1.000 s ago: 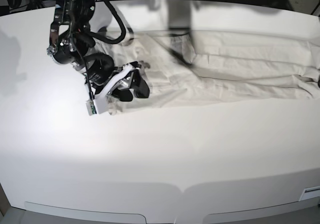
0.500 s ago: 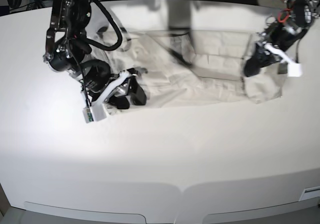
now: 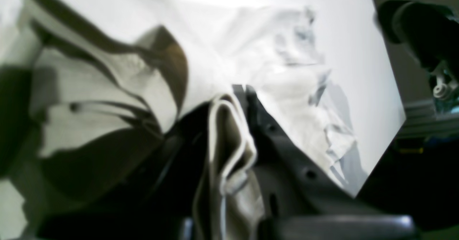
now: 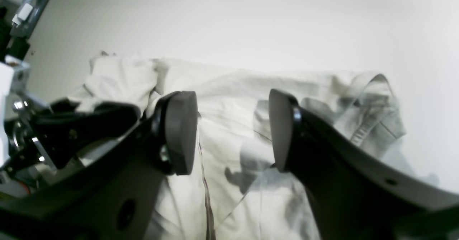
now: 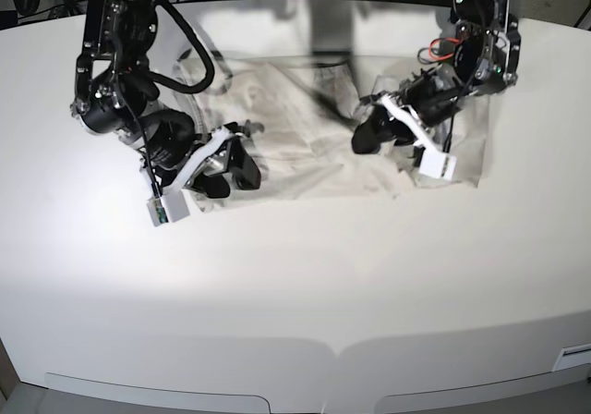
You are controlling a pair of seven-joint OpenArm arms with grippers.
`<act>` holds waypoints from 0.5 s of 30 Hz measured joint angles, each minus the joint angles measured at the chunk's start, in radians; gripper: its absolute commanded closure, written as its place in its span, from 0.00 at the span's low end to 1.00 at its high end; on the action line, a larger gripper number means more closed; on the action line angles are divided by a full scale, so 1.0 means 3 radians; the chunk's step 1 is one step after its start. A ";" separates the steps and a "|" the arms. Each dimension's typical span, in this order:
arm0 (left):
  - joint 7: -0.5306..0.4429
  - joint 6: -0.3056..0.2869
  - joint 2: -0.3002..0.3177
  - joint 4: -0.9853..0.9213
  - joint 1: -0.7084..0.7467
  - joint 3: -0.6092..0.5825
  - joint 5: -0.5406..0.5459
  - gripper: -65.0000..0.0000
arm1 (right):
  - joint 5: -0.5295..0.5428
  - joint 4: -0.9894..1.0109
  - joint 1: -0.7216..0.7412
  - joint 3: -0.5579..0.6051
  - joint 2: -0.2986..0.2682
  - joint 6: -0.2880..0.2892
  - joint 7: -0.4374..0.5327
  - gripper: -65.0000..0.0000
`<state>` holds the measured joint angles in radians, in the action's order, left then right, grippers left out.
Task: Fold the T-shirt properly
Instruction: 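Grasp the strip end with the left gripper and fold it toward the right gripper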
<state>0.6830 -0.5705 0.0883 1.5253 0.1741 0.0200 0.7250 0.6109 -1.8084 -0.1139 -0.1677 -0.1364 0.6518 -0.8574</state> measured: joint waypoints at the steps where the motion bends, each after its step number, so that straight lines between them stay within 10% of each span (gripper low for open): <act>1: -0.0001 -0.0003 -0.0001 0.0000 -0.0032 -0.0029 -0.0005 0.83 | 0.0000 0.0000 0.0000 0.0000 -0.0001 -0.0001 0.0000 0.51; 5: 0.0039 -0.0004 -0.0027 0.0000 -0.0117 -0.0123 0.0004 0.37 | -0.0011 0.0000 0.0000 0.0000 -0.0017 0.0000 -0.0038 0.51; 15: 0.0439 -0.0128 -0.0177 0.0351 -0.0395 -0.0137 0.0125 0.34 | -0.0014 0.0000 -0.0001 0.0000 -0.0017 -0.0001 -0.0050 0.51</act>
<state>0.8146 -0.6090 0.0353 1.6306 0.0555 -0.0212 0.7624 0.6067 -1.8084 -0.1143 -0.1677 -0.1413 0.6514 -0.8722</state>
